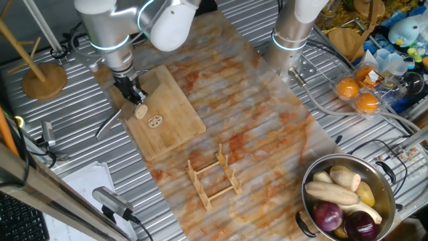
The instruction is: Slice the lotus root
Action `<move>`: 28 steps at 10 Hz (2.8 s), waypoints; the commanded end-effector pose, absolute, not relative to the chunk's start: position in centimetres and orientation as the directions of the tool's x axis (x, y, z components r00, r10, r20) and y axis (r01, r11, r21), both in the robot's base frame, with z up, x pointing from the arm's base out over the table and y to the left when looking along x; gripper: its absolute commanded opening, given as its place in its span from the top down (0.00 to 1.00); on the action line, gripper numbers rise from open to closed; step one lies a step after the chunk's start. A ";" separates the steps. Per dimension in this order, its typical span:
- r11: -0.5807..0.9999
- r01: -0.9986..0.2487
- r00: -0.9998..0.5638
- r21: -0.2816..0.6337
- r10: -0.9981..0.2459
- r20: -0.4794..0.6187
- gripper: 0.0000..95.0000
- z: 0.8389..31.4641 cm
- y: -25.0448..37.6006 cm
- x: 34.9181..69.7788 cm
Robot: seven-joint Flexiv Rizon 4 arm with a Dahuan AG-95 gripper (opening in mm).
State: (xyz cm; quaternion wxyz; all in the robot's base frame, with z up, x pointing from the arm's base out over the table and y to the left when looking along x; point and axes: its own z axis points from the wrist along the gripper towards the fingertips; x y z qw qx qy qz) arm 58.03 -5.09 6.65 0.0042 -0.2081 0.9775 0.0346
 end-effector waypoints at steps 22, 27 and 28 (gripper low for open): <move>0.900 -0.431 -0.894 0.063 -0.435 0.103 0.80 3.3 -6.5 54.5; 0.897 -0.437 -0.886 0.066 -0.442 0.140 0.80 5.5 -6.7 54.0; 0.896 -0.439 -0.883 0.071 -0.445 0.147 0.80 6.3 -6.7 53.7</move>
